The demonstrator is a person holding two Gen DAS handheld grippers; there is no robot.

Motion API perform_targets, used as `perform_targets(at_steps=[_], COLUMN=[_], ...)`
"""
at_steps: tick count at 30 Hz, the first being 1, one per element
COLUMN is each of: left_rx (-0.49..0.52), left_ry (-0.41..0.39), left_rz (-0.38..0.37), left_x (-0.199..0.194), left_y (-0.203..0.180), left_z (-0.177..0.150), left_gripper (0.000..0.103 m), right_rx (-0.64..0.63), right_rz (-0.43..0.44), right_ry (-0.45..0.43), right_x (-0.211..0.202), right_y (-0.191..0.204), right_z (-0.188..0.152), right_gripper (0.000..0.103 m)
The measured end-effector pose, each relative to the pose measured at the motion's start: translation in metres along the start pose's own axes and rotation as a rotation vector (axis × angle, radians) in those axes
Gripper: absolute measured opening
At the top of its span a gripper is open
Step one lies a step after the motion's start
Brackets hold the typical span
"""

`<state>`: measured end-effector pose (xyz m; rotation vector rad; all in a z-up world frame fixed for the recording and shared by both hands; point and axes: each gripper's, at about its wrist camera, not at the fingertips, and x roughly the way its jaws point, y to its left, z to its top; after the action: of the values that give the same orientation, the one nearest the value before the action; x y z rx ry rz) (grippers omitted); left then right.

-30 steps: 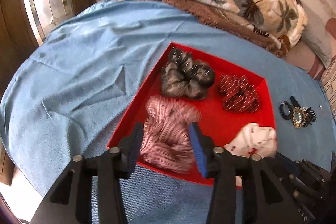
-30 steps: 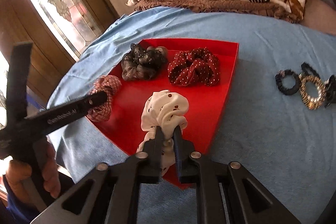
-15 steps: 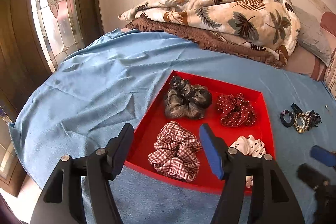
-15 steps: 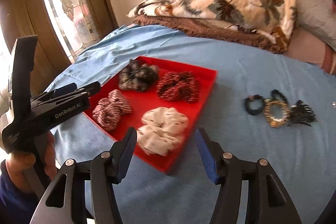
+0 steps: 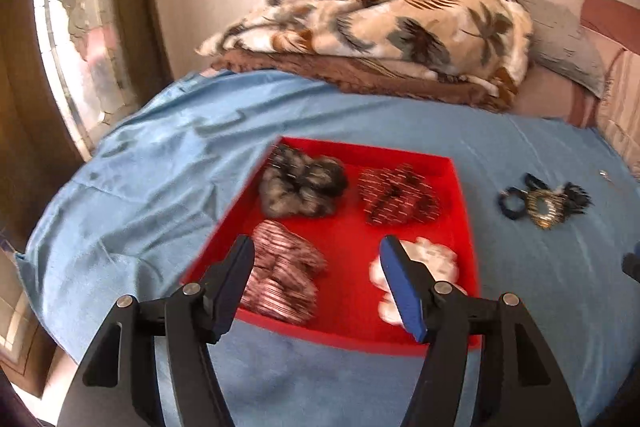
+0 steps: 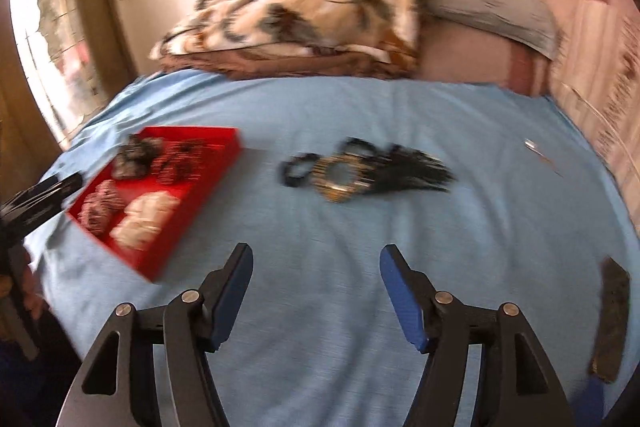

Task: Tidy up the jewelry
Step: 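Move both open tools back to the clip and hair ties, then grasp the black claw clip with the right tool while the left tool grasps the leopard-print hair tie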

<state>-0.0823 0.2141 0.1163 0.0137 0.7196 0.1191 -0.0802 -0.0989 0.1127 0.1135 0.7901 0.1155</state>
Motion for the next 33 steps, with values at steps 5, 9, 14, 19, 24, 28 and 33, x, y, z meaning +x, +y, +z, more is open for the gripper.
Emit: perform_targets(at_steps=[5, 9, 14, 19, 24, 28, 33], left_rx=[0.033, 0.095, 0.144, 0.187, 0.247, 0.295, 0.332], left_ry=[0.005, 0.047, 0.130, 0.192, 0.240, 0.255, 0.293], left_rz=[-0.102, -0.174, -0.277, -0.323, -0.327, -0.329, -0.347], left_x=[-0.013, -0.007, 0.017, 0.050, 0.083, 0.104, 0.130], left_y=[-0.032, -0.071, -0.124, -0.170, -0.208, -0.235, -0.262], left_z=[0.014, 0.026, 0.037, 0.042, 0.046, 0.048, 0.049], left_gripper=[0.065, 0.065, 0.065, 0.057, 0.036, 0.036, 0.036], right_rx=[0.125, 0.267, 0.362, 0.435, 0.519, 0.556, 0.607], right_rz=[-0.055, -0.015, 0.077, 0.225, 0.270, 0.235, 0.205], right_ry=[0.000, 0.011, 0.022, 0.050, 0.098, 0.136, 0.188], right_x=[0.011, 0.028, 0.050, 0.083, 0.120, 0.139, 0.142], right_y=[-0.060, -0.099, -0.118, -0.117, -0.115, -0.123, -0.139], right_z=[0.006, 0.015, 0.030, 0.046, 0.055, 0.058, 0.052], right_gripper=[0.071, 0.071, 0.071, 0.071, 0.071, 0.038, 0.017])
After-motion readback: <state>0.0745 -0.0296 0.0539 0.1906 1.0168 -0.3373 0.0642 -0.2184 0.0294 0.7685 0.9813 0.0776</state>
